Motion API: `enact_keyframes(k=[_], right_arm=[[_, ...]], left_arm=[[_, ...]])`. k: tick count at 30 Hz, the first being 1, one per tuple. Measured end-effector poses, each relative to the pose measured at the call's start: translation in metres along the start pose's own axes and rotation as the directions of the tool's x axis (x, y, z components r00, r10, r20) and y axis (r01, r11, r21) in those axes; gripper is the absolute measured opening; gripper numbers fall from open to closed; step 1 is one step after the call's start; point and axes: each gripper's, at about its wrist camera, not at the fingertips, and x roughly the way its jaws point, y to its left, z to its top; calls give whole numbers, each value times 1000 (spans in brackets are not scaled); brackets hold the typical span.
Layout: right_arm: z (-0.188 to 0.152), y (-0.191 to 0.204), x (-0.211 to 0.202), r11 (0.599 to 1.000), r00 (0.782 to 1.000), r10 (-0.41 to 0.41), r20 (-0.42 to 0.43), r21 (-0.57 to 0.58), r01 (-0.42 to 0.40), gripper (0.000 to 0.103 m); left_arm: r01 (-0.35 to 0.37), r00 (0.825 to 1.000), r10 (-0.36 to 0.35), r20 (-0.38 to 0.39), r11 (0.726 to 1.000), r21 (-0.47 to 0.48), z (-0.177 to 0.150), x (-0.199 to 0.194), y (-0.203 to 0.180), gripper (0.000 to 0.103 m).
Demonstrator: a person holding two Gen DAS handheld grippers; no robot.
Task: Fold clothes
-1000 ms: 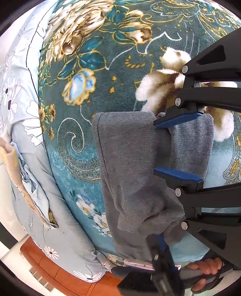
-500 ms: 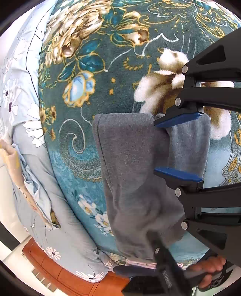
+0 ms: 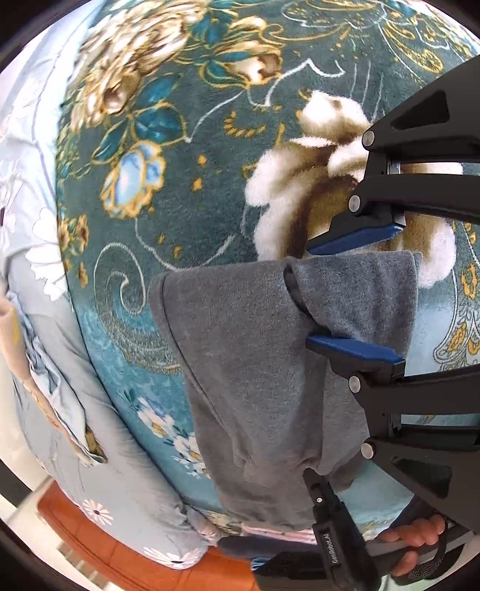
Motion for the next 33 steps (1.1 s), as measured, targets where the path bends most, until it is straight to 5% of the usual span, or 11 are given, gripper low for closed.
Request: enact_keyframes(k=[3, 11, 14, 16, 19, 25, 33], right_arm=[[1, -4, -3, 1000, 1000, 3, 9, 8, -3, 46], [6, -6, -12, 1000, 999, 26, 39, -3, -26, 46], [7, -10, -12, 1000, 999, 28, 36, 11, -29, 46], [8, -12, -9, 999, 999, 27, 28, 27, -27, 46], [8, -13, -8, 999, 999, 30, 28, 35, -31, 46], [11, -7, -17, 998, 996, 63, 69, 19, -65, 46], [13, 22, -14, 991, 991, 113, 66, -79, -108, 46]], left_arm=[[43, 998, -43, 42, 999, -6, 9, -7, 0, 60], [56, 998, -54, -43, 998, 39, 28, 32, -15, 62], [62, 998, -59, -36, 995, 76, 31, 39, -23, 59], [67, 997, -65, -32, 994, 91, 32, 45, -26, 30], [76, 997, -75, -12, 993, 91, 37, 52, -31, 13], [137, 979, -148, 142, 987, 85, 39, 14, -30, 13], [-42, 997, 40, 71, 999, 18, 41, 34, -4, 15]])
